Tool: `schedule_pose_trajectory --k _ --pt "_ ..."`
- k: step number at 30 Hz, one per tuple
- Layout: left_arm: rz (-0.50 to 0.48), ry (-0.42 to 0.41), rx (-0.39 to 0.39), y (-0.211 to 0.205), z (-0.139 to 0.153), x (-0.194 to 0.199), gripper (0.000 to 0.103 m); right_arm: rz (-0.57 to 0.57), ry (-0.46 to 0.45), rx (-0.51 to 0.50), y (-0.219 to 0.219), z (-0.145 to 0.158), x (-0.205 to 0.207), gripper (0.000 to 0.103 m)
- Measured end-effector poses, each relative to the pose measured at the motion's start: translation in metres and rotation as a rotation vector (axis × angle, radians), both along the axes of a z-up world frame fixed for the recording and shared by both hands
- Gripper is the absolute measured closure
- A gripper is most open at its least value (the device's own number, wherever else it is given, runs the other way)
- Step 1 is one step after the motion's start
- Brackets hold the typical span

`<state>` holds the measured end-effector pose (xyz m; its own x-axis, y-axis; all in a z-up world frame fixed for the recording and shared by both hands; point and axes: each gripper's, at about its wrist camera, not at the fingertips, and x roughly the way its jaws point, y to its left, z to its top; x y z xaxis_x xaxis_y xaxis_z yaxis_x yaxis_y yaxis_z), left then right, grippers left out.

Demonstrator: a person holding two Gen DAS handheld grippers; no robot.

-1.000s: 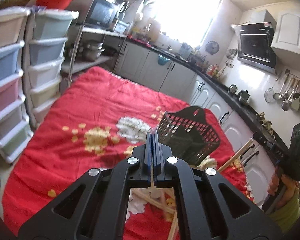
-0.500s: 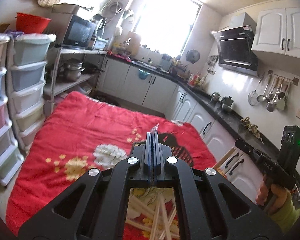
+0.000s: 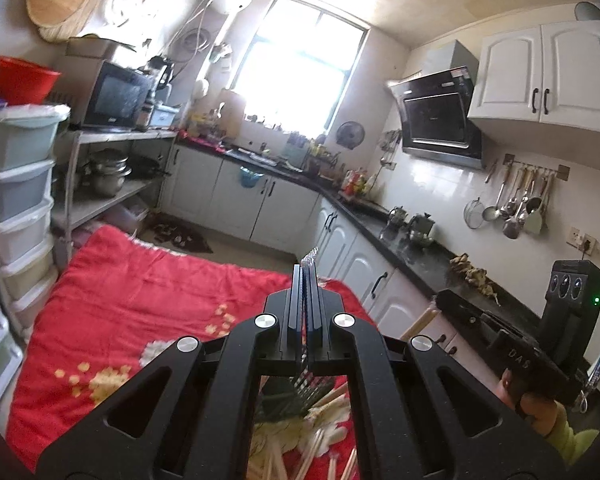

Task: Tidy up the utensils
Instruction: 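Lift the held chopsticks with both grippers and carry them above the green basket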

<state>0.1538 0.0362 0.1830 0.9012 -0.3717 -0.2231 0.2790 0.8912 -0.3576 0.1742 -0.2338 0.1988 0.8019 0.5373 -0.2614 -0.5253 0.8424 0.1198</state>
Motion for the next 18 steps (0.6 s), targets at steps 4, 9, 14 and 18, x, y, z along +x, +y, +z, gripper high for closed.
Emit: schedule_pose_trajectory --k 4,9,14,18 --pt "-0.002 -0.025 -0.009 -0.004 0.011 0.008 0.103 -0.009 -0.018 0.018 -0.003 0.011 0.006 0.100" --pt "-0.002 -0.042 -0.031 -0.005 0.020 0.019 0.103 -0.013 -0.044 0.040 -0.005 0.022 0.011 0.100" --pt "0.001 -0.047 -0.049 -0.007 0.024 0.033 0.103 -0.025 -0.048 0.054 -0.006 0.028 0.020 0.100" --pt "0.008 -0.039 -0.057 -0.005 0.021 0.044 0.103 -0.034 -0.052 0.056 -0.005 0.029 0.027 0.100"
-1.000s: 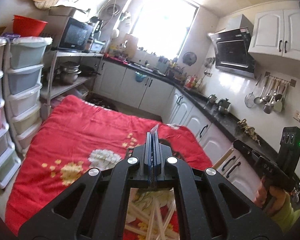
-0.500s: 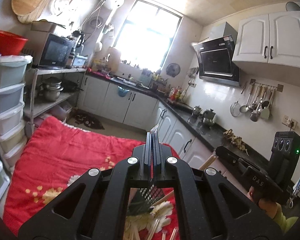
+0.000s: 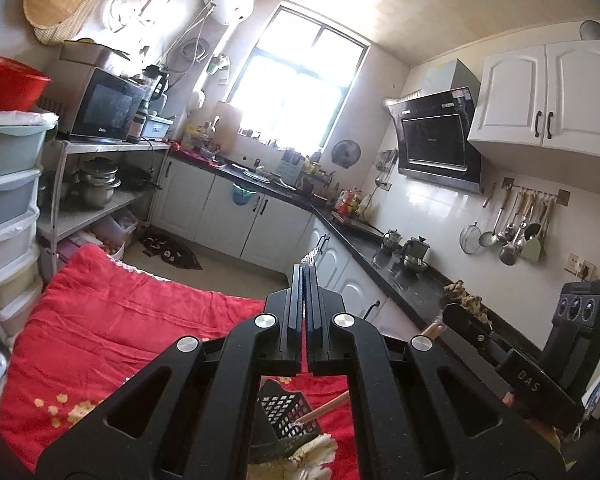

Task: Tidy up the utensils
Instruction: 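Lift the held chopsticks with both grippers and carry them above the green basket, then open both grippers to drop the chopsticks into the basket, then withdraw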

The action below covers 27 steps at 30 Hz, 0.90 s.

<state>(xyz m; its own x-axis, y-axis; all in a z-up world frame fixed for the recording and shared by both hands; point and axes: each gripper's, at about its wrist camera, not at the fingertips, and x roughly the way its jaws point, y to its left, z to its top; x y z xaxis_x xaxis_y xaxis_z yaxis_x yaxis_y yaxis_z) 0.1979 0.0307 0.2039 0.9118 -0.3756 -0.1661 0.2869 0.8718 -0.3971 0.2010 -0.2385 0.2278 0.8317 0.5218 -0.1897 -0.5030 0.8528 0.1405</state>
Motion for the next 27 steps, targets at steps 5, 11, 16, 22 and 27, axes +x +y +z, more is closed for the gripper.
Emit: schedule_pose_trajectory --k 5,11,16,22,27 --pt "0.003 0.018 -0.011 0.004 -0.012 0.012 0.103 -0.014 -0.001 -0.015 0.002 -0.009 0.007 0.100" --pt "0.007 0.042 -0.012 0.007 -0.029 0.022 0.103 -0.031 0.048 -0.010 0.001 -0.030 0.023 0.100" --pt "0.010 0.059 -0.014 0.008 -0.044 0.026 0.103 -0.039 0.080 -0.010 0.002 -0.046 0.030 0.100" --pt "0.019 0.089 0.005 0.006 -0.062 0.028 0.103 -0.054 0.101 -0.025 0.008 -0.064 0.033 0.099" --pt "0.028 0.100 0.050 0.002 -0.075 0.026 0.103 -0.060 0.120 -0.029 0.010 -0.076 0.035 0.099"
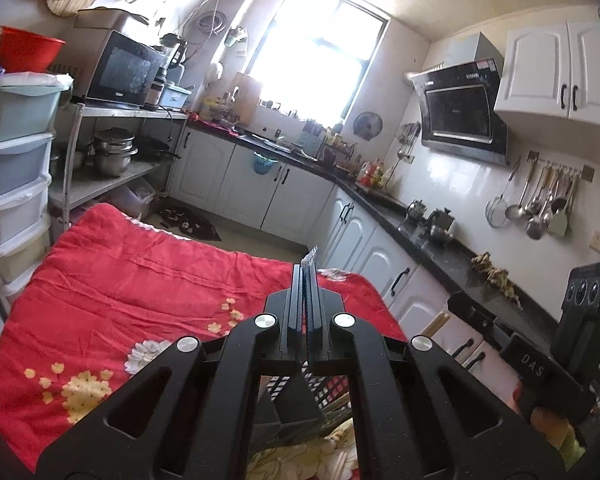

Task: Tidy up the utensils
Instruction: 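Open both grippers to drop the chopsticks into the basket, then withdraw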

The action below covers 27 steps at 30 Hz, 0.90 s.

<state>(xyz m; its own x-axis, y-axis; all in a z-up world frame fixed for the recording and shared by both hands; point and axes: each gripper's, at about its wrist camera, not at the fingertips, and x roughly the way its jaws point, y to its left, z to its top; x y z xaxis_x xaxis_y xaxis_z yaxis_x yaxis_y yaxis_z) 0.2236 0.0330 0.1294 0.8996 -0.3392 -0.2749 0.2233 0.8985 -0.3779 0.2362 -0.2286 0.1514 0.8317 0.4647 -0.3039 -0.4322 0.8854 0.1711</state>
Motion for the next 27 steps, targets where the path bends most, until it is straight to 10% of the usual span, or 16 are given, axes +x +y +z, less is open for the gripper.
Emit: schedule_pose_trajectory --k 6,10,27 --pt "0.016 0.008 0.054 -0.004 -0.010 -0.003 0.103 -0.022 0.020 0.002 -0.001 -0.013 0.002 0.095" --pt "0.030 0.018 0.079 -0.004 -0.015 -0.005 0.102 -0.040 0.022 0.017 -0.004 -0.015 0.001 0.067" --pt "0.105 -0.020 0.116 0.005 -0.016 -0.035 0.018 -0.088 -0.005 0.011 -0.023 -0.019 -0.024 0.036"
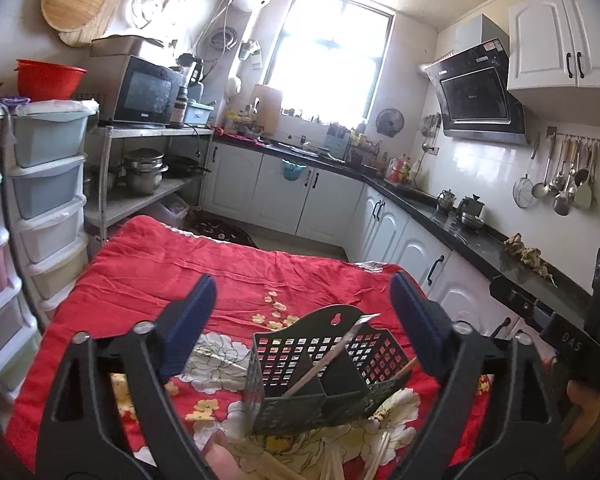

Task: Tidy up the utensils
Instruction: 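Open both grippers to drop the chopsticks into the basket, then withdraw, then lower the right gripper onto wrapped chopsticks and close it while the left gripper grasps another pair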

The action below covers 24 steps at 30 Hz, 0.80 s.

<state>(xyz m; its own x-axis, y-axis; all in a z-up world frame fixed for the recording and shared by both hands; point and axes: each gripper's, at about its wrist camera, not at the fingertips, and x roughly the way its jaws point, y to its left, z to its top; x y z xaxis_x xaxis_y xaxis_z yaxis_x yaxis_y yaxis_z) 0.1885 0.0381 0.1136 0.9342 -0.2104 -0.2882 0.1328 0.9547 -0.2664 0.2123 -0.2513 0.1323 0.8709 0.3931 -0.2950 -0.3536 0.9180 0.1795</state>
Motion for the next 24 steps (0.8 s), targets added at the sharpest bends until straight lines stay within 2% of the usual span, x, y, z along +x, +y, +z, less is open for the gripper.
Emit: schedule_pose_trajectory --k 5,13,24 --pt "0.004 -0.010 -0.004 0.002 -0.001 -0.014 0.011 -0.001 -0.001 -0.006 -0.001 0.000 -0.009 0.031" --pt "0.021 -0.025 0.018 0.005 -0.005 -0.038 0.011 0.005 -0.012 -0.026 -0.002 -0.004 -0.032 0.030" --pt "0.017 0.034 0.019 0.003 -0.027 -0.052 0.011 0.041 0.022 -0.079 0.009 -0.021 -0.050 0.029"
